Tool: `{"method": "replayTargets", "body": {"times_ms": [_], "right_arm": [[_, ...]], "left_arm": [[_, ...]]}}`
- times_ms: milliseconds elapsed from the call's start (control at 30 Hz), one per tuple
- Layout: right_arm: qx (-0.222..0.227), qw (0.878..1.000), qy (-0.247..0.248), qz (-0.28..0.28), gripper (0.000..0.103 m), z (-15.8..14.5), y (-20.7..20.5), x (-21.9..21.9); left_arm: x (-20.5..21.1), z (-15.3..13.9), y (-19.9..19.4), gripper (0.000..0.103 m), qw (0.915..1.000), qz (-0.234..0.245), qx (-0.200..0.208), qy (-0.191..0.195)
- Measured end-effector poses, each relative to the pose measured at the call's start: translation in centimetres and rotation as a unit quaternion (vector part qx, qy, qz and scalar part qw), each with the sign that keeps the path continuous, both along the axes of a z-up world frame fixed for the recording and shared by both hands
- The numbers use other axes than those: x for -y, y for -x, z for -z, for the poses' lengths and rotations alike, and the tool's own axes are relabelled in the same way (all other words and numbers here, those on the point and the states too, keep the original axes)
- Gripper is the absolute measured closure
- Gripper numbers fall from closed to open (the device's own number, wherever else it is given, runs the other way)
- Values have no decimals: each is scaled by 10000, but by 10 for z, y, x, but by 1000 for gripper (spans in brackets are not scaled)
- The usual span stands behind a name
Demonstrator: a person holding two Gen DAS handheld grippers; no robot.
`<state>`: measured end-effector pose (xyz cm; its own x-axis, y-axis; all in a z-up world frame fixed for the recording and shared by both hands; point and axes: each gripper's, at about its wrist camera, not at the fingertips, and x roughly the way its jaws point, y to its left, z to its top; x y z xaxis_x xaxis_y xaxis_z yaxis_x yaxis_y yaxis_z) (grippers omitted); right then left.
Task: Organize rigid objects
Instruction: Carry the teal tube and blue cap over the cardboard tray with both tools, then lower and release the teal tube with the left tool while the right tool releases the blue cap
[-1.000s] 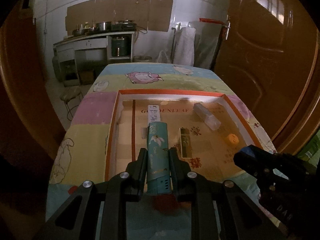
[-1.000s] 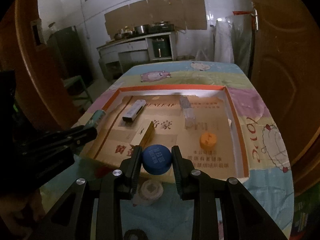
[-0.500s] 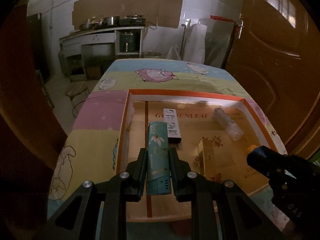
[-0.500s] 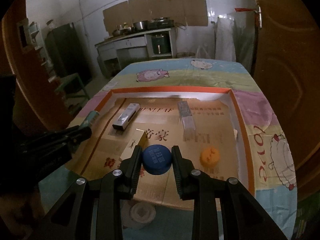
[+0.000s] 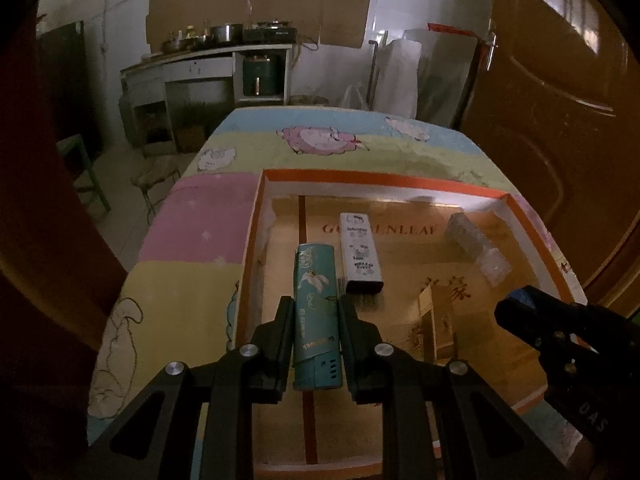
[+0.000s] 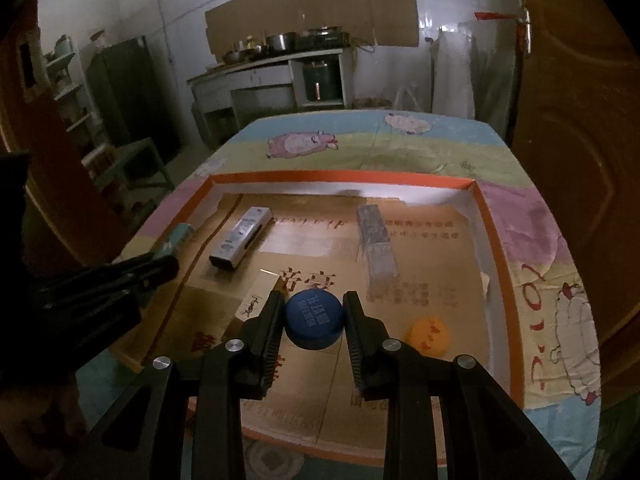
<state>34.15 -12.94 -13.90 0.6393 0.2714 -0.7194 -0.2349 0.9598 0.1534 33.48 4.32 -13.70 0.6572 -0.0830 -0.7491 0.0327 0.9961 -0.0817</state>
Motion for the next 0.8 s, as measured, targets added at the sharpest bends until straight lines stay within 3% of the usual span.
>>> {"method": "replayTargets", "body": {"times_ms": [800], "right_arm": [[-330, 9990, 307, 5, 72, 31, -15, -8]], "left_arm": [[4, 19, -10, 81, 9996, 71, -247, -114]]}}
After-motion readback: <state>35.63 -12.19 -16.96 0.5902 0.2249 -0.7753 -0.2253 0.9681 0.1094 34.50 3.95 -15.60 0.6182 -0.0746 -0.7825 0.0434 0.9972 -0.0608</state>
